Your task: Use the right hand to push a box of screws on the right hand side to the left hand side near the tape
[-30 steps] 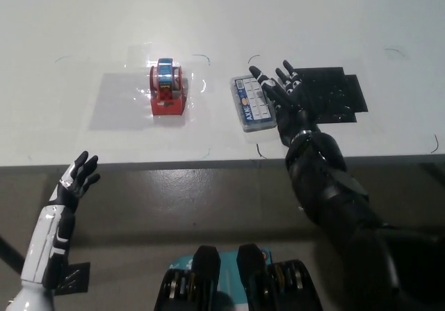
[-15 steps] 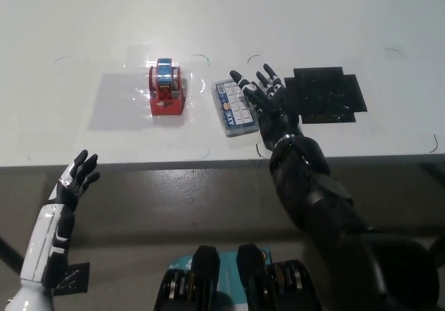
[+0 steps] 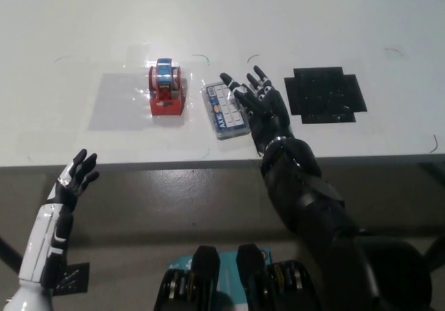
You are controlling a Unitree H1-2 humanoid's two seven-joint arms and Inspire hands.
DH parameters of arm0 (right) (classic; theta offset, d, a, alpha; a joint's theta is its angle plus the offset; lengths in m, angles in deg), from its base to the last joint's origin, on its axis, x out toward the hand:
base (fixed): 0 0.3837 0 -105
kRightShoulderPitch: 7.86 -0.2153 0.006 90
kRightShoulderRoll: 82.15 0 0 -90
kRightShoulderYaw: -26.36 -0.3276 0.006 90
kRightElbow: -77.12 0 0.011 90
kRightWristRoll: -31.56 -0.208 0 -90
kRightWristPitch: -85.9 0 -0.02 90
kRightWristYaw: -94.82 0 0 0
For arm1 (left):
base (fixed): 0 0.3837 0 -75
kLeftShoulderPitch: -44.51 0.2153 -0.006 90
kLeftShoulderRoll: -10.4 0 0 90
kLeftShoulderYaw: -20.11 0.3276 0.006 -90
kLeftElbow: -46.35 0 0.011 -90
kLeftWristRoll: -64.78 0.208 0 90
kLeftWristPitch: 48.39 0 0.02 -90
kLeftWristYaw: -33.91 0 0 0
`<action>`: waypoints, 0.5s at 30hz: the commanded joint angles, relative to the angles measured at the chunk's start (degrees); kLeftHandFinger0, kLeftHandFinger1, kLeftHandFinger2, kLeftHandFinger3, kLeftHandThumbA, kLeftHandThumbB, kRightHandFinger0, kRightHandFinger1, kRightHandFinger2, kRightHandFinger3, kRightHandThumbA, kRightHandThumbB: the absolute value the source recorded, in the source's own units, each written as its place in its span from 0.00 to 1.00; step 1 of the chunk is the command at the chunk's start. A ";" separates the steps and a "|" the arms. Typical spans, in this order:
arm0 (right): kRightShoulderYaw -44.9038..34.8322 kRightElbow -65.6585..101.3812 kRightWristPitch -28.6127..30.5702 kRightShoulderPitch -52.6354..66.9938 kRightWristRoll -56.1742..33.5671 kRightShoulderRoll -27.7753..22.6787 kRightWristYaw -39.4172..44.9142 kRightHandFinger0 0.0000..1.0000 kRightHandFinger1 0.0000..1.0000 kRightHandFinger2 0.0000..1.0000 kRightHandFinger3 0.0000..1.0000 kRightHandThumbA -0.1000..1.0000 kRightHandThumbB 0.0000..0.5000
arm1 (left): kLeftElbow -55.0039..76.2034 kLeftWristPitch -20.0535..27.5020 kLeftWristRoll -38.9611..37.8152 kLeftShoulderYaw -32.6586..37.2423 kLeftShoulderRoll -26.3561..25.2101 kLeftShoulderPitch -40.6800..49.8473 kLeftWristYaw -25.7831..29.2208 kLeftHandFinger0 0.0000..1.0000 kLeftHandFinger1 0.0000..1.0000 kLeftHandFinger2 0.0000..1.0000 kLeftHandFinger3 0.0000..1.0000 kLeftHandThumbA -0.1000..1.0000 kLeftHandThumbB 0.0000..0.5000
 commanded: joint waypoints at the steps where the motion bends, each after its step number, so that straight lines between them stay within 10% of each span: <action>1: 0.74 0.65 0.46 -3.68 -0.31 2.04 0.82 1.00 1.00 1.00 1.00 1.00 0.43 | 2.20 1.15 -0.81 -0.25 -0.89 -0.51 -0.47 1.00 1.00 1.00 1.00 1.00 0.09; 15: 1.57 0.13 1.77 -3.08 0.36 4.19 -2.35 1.00 1.00 1.00 1.00 1.00 0.45 | 2.66 1.08 -0.55 -0.32 -1.12 -0.55 -0.40 1.00 1.00 1.00 1.00 1.00 0.08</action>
